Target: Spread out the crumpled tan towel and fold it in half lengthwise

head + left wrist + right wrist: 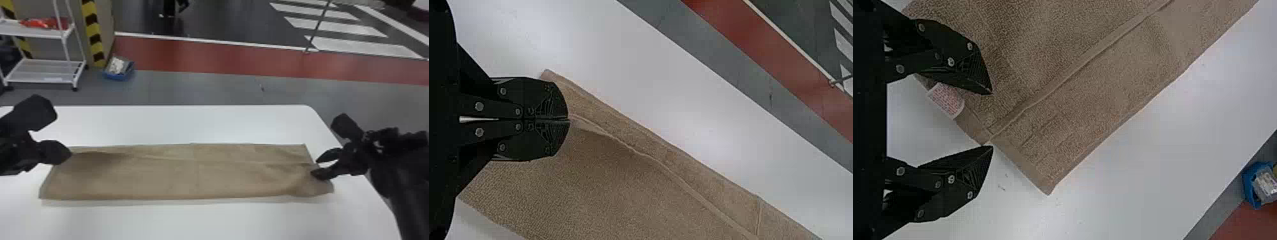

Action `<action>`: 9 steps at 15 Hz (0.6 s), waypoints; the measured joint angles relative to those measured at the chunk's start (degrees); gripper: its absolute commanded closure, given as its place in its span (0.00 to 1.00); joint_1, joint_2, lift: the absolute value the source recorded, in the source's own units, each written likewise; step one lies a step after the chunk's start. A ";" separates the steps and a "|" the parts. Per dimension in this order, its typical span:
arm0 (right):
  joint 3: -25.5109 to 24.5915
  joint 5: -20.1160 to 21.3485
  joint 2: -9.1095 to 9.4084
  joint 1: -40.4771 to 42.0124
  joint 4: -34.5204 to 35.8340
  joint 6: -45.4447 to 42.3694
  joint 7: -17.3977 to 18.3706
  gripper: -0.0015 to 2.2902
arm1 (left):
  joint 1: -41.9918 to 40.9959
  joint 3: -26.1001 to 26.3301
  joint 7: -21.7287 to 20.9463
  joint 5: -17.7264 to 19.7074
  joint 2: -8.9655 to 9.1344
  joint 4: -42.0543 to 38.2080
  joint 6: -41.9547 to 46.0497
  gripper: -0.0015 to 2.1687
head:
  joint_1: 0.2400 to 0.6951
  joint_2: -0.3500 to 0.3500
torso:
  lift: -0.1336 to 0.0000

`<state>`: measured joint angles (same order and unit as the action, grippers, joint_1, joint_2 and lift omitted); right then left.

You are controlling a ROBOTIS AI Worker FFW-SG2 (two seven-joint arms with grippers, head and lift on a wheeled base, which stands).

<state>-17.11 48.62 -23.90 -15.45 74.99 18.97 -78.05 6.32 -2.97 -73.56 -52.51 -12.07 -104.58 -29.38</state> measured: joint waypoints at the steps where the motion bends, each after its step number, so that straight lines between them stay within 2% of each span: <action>1: 0.09 0.07 0.04 -0.38 -0.37 0.41 0.00 0.32 | 0.00 -0.02 0.00 0.08 -0.09 0.04 0.04 0.65 | 1.00 0.20 | 0.07; 3: 0.14 -0.17 0.08 -0.77 -0.61 1.40 0.00 0.32 | 0.00 -0.19 -0.07 0.24 -0.29 0.05 0.06 0.65 | 1.00 0.20 | 0.07; 5: 0.14 -0.27 0.09 -0.88 -0.63 2.16 0.00 0.38 | -0.04 -0.33 -0.04 0.49 -0.42 0.07 0.06 0.65 | 1.00 0.20 | 0.07; 9: -0.58 -0.84 0.39 -0.98 -0.28 2.92 0.00 0.38 | -0.16 -0.63 -0.21 0.73 -0.65 0.08 0.06 0.65 | 1.00 0.20 | 0.07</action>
<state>-17.69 47.78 -23.51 -16.43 74.71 21.88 -78.05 6.17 -3.59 -73.77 -51.77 -12.72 -104.50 -29.31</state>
